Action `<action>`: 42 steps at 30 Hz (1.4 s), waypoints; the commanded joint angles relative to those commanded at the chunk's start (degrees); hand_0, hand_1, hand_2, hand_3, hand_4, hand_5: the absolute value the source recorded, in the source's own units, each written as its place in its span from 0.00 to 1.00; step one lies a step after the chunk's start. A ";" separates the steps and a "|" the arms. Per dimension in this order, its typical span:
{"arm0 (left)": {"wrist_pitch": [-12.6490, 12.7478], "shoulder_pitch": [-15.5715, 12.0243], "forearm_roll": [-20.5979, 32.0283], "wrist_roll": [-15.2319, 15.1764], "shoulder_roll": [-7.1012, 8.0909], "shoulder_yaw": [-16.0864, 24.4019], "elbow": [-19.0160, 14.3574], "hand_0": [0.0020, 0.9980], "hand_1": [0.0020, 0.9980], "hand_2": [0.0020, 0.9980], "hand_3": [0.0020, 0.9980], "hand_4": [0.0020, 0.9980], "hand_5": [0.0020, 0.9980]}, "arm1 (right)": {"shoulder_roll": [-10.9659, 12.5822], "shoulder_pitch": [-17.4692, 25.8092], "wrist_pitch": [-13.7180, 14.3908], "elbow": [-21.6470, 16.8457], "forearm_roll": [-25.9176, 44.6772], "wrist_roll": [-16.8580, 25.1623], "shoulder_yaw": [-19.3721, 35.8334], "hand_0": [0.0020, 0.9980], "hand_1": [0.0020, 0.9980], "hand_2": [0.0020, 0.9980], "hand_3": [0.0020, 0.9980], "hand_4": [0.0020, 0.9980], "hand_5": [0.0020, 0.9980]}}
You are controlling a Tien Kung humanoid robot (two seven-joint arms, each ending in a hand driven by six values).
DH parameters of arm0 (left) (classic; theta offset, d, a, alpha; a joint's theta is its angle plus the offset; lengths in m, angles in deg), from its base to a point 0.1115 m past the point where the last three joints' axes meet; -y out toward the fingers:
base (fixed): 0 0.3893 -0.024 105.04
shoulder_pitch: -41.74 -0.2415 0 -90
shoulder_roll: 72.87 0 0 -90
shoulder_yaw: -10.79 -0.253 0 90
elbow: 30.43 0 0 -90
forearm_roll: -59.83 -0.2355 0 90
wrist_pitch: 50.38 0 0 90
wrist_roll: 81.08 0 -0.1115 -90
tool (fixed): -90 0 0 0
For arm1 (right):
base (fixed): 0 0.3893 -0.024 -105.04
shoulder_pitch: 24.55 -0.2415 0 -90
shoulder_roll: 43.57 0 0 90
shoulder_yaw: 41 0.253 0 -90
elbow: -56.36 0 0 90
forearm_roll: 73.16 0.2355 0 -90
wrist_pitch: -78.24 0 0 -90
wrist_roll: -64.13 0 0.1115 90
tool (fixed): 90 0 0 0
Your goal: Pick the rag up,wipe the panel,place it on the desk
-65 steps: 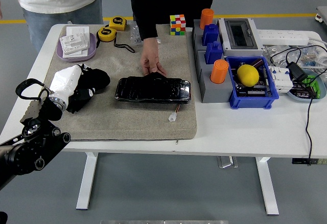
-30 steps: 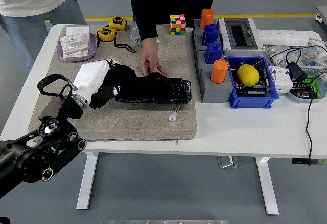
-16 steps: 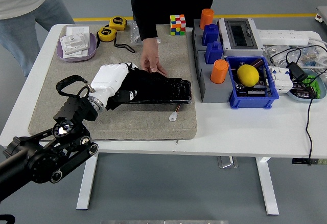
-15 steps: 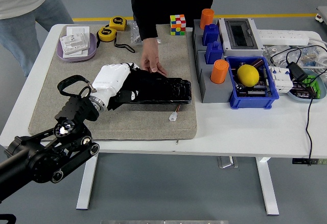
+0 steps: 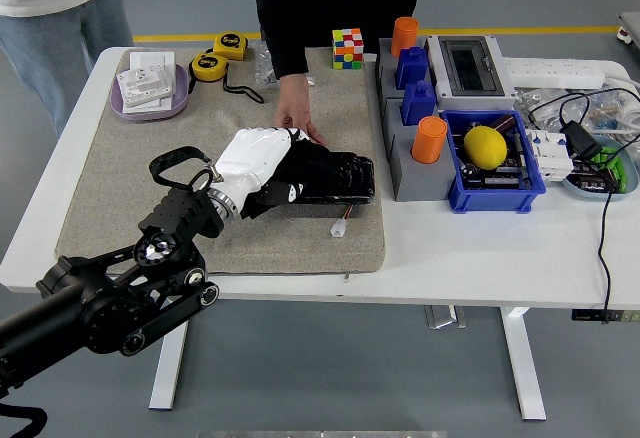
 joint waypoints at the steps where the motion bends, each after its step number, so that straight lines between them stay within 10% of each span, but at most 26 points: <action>1: -0.04 0.29 0.10 0.04 -0.18 -0.35 0.19 0.24 0.16 0.42 0.26 0.18 0.00 | 0.05 -0.02 0.00 -0.05 -0.15 -0.09 0.10 0.70 0.47 0.65 0.62 1.00 0.69; 42: -0.35 7.03 1.58 0.66 -4.89 -10.65 0.29 0.23 0.16 0.42 0.27 0.16 0.00 | 1.19 -0.98 -0.32 0.19 0.06 -1.12 -1.41 0.70 0.47 0.65 0.62 1.00 0.69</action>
